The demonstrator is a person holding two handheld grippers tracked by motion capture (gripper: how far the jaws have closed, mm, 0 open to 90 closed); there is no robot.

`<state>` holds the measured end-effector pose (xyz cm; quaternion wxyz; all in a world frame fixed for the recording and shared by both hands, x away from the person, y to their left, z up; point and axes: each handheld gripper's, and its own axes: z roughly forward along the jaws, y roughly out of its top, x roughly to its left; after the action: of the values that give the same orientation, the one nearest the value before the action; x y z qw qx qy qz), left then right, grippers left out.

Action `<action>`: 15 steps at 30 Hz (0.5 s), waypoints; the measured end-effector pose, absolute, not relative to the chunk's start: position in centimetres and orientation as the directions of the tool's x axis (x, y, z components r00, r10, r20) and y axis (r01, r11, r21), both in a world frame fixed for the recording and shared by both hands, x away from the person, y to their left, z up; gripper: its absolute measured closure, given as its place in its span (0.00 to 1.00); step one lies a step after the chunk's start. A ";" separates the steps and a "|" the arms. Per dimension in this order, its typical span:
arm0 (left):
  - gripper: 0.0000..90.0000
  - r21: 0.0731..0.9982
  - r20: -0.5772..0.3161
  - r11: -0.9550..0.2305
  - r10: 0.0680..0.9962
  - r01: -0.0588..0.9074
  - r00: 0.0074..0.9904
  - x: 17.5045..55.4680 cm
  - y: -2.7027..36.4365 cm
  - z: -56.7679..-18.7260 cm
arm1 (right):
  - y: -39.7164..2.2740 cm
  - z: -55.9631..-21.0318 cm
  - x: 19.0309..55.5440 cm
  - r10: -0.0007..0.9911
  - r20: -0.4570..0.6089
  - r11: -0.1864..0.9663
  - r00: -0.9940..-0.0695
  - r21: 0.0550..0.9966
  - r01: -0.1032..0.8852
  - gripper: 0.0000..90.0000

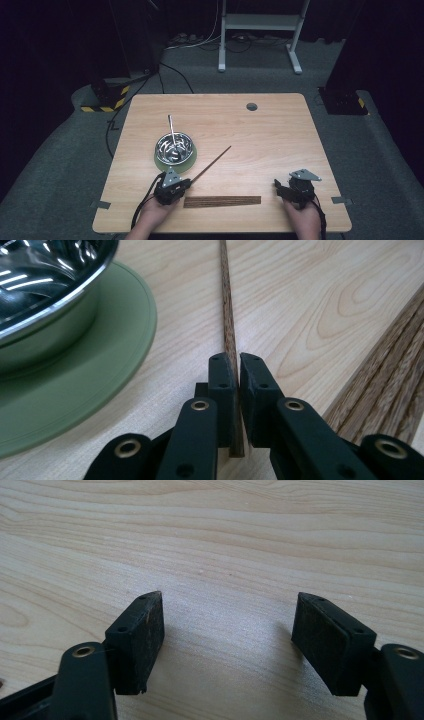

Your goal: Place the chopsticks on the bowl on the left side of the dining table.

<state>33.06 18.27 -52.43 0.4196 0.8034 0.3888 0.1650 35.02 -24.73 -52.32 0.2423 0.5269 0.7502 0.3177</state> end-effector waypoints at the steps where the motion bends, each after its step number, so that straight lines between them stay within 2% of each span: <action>1: 0.93 0.807 -0.062 -0.342 0.762 0.481 0.645 33.0 18.6 -52.3 | -24.8 -52.2 35.0 0.942 -0.023 0.246 -0.334 0.724 0.644 0.32; 15: 0.93 0.897 -0.045 -0.245 0.777 0.368 0.627 32.0 19.8 -50.4 | -24.9 -52.2 35.1 0.942 -0.017 0.244 -0.336 0.724 0.646 0.32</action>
<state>31.97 19.76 -50.41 0.4855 0.7602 0.3767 0.2107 35.09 -24.94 -52.24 0.2333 0.5268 0.7533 0.3173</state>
